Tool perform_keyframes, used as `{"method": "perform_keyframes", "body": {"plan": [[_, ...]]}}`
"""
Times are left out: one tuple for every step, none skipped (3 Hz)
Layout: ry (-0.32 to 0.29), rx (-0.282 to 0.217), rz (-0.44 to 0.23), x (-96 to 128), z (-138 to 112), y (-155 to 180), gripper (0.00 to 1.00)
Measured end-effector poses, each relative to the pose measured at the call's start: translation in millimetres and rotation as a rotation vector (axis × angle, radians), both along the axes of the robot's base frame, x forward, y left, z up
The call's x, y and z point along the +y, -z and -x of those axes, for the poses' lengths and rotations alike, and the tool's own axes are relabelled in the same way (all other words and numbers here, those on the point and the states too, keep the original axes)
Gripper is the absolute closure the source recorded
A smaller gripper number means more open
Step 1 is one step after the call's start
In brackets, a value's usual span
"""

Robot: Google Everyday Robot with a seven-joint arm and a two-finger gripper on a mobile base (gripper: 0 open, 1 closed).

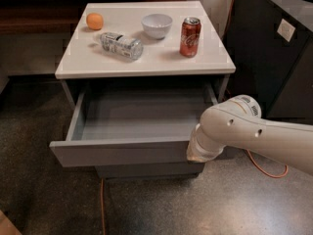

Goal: Close top drawer

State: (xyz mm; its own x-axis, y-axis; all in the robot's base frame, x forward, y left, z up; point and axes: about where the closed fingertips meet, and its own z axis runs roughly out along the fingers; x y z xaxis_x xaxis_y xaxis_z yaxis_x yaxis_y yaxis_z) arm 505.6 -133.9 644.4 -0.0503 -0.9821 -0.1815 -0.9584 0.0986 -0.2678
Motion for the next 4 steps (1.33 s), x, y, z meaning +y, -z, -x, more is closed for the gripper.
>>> {"method": "perform_keyframes", "body": {"plan": [[-0.018, -0.030, -0.059, -0.7, -29.9, 0.0, 1.00], [-0.069, -0.069, -0.145, 4.6, -66.3, -2.4, 1.00], [-0.094, -0.099, -0.172, 9.0, -89.4, -5.6, 1.00], [-0.105, -0.125, -0.188, 10.8, -115.8, -4.6, 1.00]]}}
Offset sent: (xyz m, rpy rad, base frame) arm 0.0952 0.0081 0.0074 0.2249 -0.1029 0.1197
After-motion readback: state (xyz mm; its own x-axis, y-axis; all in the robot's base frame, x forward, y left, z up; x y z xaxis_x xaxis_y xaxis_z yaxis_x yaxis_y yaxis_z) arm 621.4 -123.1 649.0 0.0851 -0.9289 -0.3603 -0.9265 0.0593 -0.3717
